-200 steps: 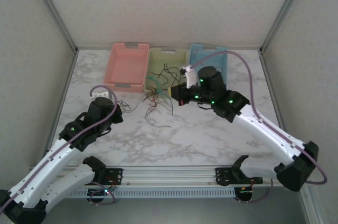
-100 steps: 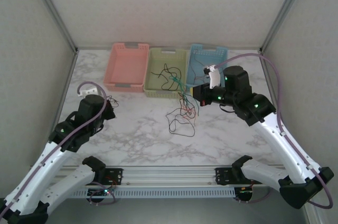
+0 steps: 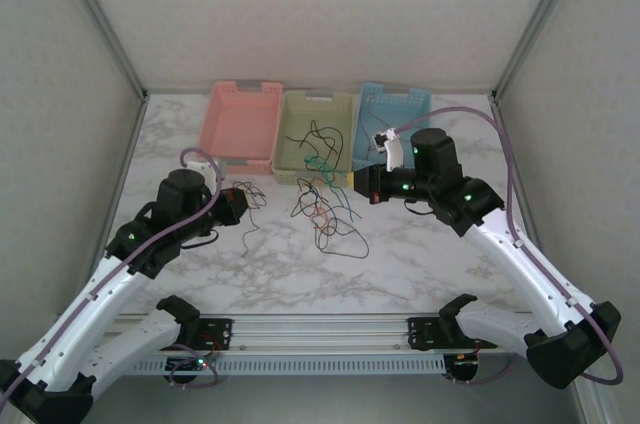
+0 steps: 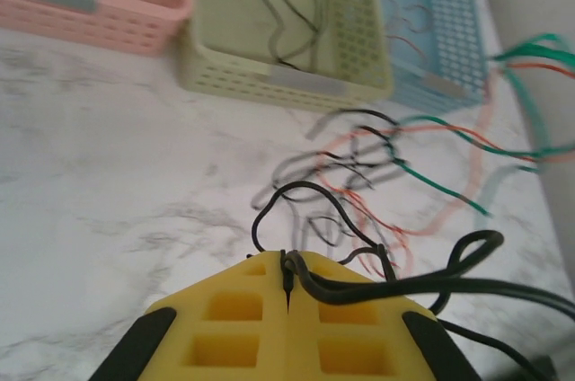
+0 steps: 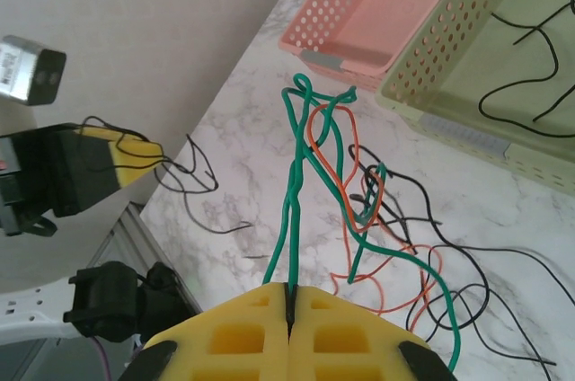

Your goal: Untangle the cables

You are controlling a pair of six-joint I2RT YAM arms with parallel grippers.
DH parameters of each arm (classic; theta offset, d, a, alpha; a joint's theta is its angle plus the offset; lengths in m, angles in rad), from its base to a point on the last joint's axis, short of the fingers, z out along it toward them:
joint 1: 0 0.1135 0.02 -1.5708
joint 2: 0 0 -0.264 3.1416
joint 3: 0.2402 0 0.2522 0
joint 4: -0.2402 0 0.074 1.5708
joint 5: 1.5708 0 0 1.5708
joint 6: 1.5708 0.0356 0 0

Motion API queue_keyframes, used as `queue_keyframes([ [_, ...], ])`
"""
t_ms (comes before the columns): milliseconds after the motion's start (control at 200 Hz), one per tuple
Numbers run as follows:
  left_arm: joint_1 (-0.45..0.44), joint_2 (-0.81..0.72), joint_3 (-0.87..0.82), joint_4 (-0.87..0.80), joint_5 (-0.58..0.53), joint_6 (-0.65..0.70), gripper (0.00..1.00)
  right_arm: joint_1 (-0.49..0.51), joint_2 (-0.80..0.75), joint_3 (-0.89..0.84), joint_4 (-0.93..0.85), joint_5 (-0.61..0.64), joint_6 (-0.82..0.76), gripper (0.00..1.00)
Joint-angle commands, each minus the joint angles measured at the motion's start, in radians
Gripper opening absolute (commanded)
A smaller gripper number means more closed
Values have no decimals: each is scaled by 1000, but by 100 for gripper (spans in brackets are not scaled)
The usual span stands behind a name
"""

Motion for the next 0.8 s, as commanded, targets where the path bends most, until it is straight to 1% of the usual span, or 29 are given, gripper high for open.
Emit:
queue_keyframes([
  [0, 7, -16, 42, 65, 213, 27, 0, -2, -11, -33, 44, -23, 10, 0],
  [60, 7, -29, 45, 79, 275, 27, 0, -2, -22, -53, 46, -19, 10, 0],
  [155, 7, -55, 51, 90, 341, 33, 0, -2, -43, -80, 44, -14, 9, 0],
  [290, 5, -69, 63, 111, 415, 33, 0, -2, -69, -110, 46, -10, 14, 0],
  [415, 6, -78, 71, 122, 461, 36, 0, -1, -94, -130, 50, -11, 23, 0],
  [556, 6, -70, 96, 82, 428, 50, 0, -2, -103, -140, 43, -1, 18, 0],
  [796, 6, -25, 102, 15, 313, 69, 0, -1, -96, -162, 26, 23, 7, 0],
])
